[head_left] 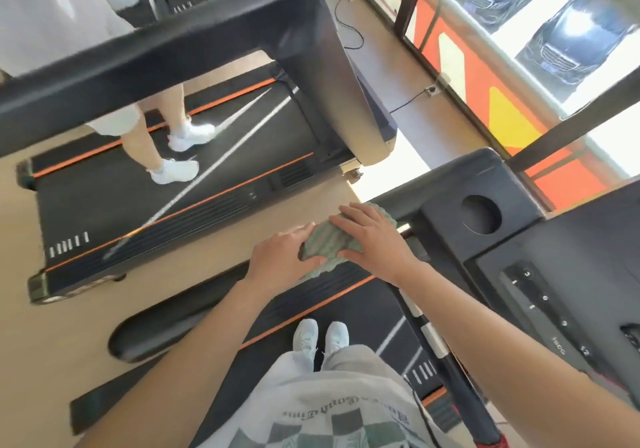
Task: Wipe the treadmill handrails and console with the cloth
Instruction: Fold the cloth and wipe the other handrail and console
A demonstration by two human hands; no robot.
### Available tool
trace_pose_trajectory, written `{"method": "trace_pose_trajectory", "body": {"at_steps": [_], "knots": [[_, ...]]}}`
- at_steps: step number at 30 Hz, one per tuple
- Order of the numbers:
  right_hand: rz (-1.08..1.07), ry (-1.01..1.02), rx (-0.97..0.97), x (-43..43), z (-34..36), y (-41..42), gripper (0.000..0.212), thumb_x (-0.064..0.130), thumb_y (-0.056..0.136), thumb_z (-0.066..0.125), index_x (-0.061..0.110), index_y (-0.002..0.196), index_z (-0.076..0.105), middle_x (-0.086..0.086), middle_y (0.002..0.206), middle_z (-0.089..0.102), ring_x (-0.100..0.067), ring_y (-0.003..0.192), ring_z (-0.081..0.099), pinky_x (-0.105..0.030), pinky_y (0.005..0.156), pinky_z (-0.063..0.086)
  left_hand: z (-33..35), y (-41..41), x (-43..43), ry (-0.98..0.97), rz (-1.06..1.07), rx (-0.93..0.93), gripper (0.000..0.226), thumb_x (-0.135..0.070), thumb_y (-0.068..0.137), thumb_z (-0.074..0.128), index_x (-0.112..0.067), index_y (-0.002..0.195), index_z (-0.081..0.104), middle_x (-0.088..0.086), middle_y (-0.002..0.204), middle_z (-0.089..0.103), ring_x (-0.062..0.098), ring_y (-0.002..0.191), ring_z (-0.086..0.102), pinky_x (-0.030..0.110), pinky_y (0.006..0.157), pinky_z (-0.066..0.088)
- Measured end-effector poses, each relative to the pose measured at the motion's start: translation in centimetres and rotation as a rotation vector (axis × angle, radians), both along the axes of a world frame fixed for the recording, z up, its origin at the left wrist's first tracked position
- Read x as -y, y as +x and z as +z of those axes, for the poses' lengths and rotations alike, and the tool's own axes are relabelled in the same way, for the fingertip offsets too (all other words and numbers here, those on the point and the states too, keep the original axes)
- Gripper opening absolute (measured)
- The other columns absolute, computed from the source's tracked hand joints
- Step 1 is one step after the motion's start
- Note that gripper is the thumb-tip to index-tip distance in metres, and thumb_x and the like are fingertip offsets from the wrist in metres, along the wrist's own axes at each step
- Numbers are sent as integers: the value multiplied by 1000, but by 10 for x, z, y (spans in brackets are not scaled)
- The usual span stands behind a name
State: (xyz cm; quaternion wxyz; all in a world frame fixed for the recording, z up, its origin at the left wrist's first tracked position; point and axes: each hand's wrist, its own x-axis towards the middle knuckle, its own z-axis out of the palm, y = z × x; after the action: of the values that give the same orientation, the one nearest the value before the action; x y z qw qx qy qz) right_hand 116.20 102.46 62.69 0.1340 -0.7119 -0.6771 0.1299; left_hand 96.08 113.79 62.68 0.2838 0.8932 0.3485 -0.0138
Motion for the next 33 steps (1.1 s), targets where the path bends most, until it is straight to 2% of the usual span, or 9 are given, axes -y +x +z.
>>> {"method": "trace_pose_trajectory", "body": {"at_steps": [3,7,13,19,22,27,33], "knots": [[36,42,31,-7,-7,-12,75,38,68,87,21,135,60,-7,136,60,-35,127,52,-54,106,40,5,-12,7,72,69,-28,85,-73,76,52,-29,148,51,-13,145,58,19,120,64,37,96,51],[84,74,18,-18,-12,-30,75,34,57,92,18,126,67,-7,125,67,-35,115,61,-51,102,44,7,-31,14,173,116,-36,80,-69,77,68,-24,143,57,-10,140,63,19,116,66,38,94,50],[155,120,-16,-27,-15,-55,71,33,57,91,17,122,69,-5,119,70,-33,108,64,-49,99,47,4,-65,21,253,186,-86,77,-66,74,72,-23,138,63,-9,137,65,16,111,68,38,91,49],[184,115,-160,-32,-12,-77,62,27,66,89,16,124,69,-4,124,68,-33,114,61,-48,97,46,-3,-108,21,295,244,-69,77,-71,73,61,-24,135,65,-10,135,67,14,114,67,39,95,49],[167,123,-110,-34,-12,-101,62,27,66,88,17,124,69,-2,125,68,-30,114,60,-47,98,46,-9,-130,21,338,243,-35,76,-71,73,61,-24,133,66,-9,133,68,13,114,67,40,97,49],[144,142,-25,-34,-13,-154,67,30,63,91,18,125,68,-1,126,67,-29,114,59,-48,101,45,-11,-176,16,361,228,17,74,-62,72,78,-24,133,66,-9,132,68,12,115,66,37,97,47],[139,103,-29,-46,-15,-219,70,34,61,92,19,126,67,-2,128,67,-30,118,61,-48,102,45,-14,-239,8,306,298,40,73,-70,73,63,-28,133,67,-11,132,68,9,117,64,35,97,44]]}}
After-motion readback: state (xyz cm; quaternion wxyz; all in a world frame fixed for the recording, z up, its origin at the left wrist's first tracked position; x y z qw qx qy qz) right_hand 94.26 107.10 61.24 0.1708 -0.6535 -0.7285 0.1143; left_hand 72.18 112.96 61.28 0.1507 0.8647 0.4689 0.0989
